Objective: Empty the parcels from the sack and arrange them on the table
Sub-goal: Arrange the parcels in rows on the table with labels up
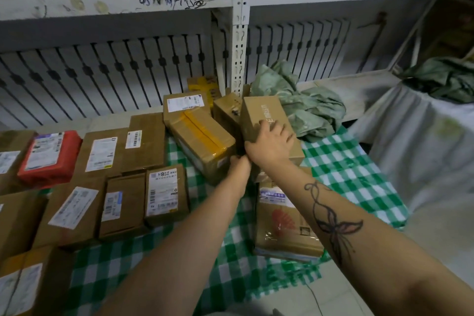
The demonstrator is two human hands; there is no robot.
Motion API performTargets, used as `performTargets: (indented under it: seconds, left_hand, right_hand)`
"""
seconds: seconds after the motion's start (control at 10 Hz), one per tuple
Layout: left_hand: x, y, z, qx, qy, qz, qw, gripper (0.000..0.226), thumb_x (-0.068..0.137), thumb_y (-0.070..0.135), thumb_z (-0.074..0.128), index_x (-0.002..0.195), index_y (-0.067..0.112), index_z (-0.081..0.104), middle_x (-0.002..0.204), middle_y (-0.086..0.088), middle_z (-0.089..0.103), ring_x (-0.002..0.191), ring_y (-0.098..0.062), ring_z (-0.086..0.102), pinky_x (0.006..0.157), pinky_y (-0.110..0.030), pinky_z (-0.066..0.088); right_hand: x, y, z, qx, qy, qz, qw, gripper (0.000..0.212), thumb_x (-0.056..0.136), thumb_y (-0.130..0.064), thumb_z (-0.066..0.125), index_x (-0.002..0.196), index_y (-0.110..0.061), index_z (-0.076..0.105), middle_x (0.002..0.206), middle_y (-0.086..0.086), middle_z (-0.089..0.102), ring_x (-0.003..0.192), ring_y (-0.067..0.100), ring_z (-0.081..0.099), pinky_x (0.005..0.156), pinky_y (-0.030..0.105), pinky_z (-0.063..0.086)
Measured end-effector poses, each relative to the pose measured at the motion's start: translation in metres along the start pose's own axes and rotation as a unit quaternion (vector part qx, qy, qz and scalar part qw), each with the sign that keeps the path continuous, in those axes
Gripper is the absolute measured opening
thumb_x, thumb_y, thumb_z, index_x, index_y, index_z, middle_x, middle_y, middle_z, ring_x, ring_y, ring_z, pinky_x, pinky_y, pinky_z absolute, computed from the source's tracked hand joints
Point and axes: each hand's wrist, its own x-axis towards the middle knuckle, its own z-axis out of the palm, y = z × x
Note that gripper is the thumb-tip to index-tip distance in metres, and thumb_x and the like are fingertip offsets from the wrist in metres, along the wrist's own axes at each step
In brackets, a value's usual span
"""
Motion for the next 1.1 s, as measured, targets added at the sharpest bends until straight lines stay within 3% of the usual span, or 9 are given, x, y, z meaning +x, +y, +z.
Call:
performTargets:
  seconds: [0.2,0.4,0.5,0.6,0.7,0.8,0.9,1.0,1.1]
  left_hand:
    - [-0.028,0.004,0.013,0.0,-0.068,-0.068,0.995,0.061,0.089,0.051,0.048,0.143,0.025,0.032,0.14,-0.005,0.045,0.13,-0.029,0.04,0.107,-0.049,0.034]
    - [-0.034,0.007,0.024,-0.175,0.004,0.015,0.984,0.055,0.09,0.042,0.054,0.139,0.022,0.037,0.126,-0.01,0.056,0.106,-0.025,0.056,0.073,-0.032,0.048]
    - [-0.033,0.01,0.021,-0.233,0.044,0.015,0.971,0.064,0.088,0.051,0.052,0.143,0.023,0.034,0.137,-0.008,0.05,0.124,-0.028,0.047,0.098,-0.044,0.042]
    - [-0.036,0.014,0.014,-0.251,0.056,0.016,0.966,0.072,0.084,0.051,0.059,0.143,0.02,0.032,0.138,-0.01,0.048,0.124,-0.03,0.047,0.101,-0.047,0.041]
    - [-0.048,0.012,0.0,-0.27,0.009,0.016,0.963,0.073,0.077,0.053,0.063,0.136,0.015,0.041,0.127,-0.012,0.056,0.111,-0.031,0.054,0.093,-0.047,0.046]
    - [-0.06,0.005,-0.01,-0.273,-0.018,0.057,0.96,0.058,0.08,0.053,0.058,0.126,0.018,0.049,0.115,-0.01,0.062,0.104,-0.031,0.058,0.09,-0.047,0.047]
    - [-0.069,-0.005,-0.018,-0.214,0.056,0.094,0.971,0.093,0.057,0.059,0.073,0.138,0.026,0.041,0.128,-0.009,0.058,0.111,-0.032,0.058,0.097,-0.054,0.044]
    - [-0.075,-0.019,-0.03,-0.163,0.136,0.101,0.972,0.111,0.045,0.062,0.077,0.141,0.03,0.033,0.129,-0.006,0.055,0.112,-0.03,0.057,0.096,-0.054,0.045]
    - [-0.089,-0.027,-0.038,-0.136,0.154,0.125,0.971,0.09,0.064,0.054,0.074,0.139,0.021,0.038,0.127,-0.007,0.057,0.109,-0.026,0.058,0.092,-0.043,0.049]
  right_hand:
    - [0.023,0.032,-0.007,0.024,-0.071,0.087,0.993,0.097,0.074,-0.071,0.052,0.148,-0.024,0.011,0.158,0.019,0.003,0.144,0.042,0.007,0.113,0.059,0.011]
    - [0.033,0.051,-0.017,0.161,-0.023,0.066,0.984,0.089,0.07,-0.058,0.062,0.143,-0.025,0.022,0.139,0.017,0.036,0.129,0.038,0.035,0.103,0.048,0.03]
    - [0.034,0.057,-0.021,0.31,-0.044,0.024,0.949,0.104,0.058,-0.061,0.063,0.147,-0.028,0.021,0.142,0.011,0.036,0.129,0.034,0.038,0.107,0.049,0.033]
    - [0.035,0.06,-0.023,0.529,-0.117,0.009,0.84,0.096,0.061,-0.041,0.07,0.146,-0.018,0.032,0.139,0.008,0.046,0.116,0.024,0.051,0.092,0.036,0.044]
    - [0.036,0.064,-0.02,0.595,-0.209,-0.006,0.776,0.08,0.063,-0.029,0.066,0.139,-0.014,0.044,0.129,0.012,0.056,0.107,0.027,0.057,0.08,0.034,0.048]
    - [0.027,0.067,-0.019,0.602,-0.281,0.018,0.747,0.053,0.072,-0.029,0.063,0.122,-0.013,0.055,0.107,0.011,0.061,0.094,0.026,0.058,0.076,0.033,0.047]
    - [0.015,0.062,-0.018,0.566,-0.315,0.038,0.761,0.016,0.089,-0.024,0.051,0.102,-0.015,0.056,0.09,0.007,0.059,0.079,0.022,0.057,0.068,0.031,0.046]
    - [0.005,0.046,-0.007,0.516,-0.246,0.019,0.82,0.041,0.087,-0.028,0.055,0.126,-0.017,0.049,0.113,0.01,0.059,0.092,0.023,0.058,0.071,0.033,0.046]
    - [-0.012,0.03,0.0,0.521,-0.249,-0.01,0.816,0.085,0.075,-0.047,0.068,0.145,-0.03,0.023,0.138,0.008,0.046,0.117,0.032,0.051,0.095,0.05,0.045]
